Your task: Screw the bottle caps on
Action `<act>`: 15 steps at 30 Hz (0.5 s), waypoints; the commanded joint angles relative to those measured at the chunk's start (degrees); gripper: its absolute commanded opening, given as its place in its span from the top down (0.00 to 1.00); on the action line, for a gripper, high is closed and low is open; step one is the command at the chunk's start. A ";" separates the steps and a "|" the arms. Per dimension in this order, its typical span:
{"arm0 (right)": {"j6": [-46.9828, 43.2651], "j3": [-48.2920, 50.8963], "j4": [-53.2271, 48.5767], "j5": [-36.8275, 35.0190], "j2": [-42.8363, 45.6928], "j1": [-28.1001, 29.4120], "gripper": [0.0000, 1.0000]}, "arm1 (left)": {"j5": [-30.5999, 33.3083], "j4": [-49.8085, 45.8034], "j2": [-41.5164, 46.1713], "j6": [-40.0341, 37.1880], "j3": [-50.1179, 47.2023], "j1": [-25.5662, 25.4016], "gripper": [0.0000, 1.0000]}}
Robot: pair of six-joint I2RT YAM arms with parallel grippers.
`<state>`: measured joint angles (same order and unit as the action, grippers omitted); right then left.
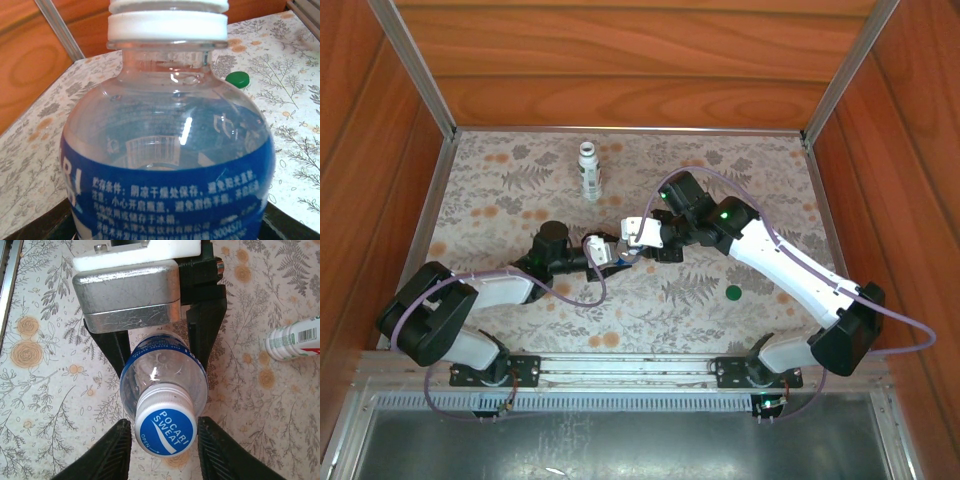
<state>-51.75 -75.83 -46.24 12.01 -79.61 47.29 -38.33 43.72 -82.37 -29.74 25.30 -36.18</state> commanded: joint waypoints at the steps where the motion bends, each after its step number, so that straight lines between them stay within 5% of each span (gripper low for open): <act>1: -0.20 -1.36 -0.28 1.07 -1.21 0.39 0.63 | -1.87 0.82 0.96 -0.21 -0.42 -0.29 0.40; 9: 1.73 -1.04 -0.62 1.10 -1.05 0.35 0.72 | -1.49 0.78 0.97 -0.30 -0.36 -0.33 0.40; 15: 13.81 -1.69 3.33 -0.37 -2.02 0.35 0.84 | 3.02 0.83 -0.70 0.26 1.52 -0.37 0.40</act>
<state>-45.36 -76.05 -45.45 11.49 -80.44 47.27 -36.84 43.59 -82.50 -29.52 25.32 -36.18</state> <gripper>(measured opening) 0.324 0.605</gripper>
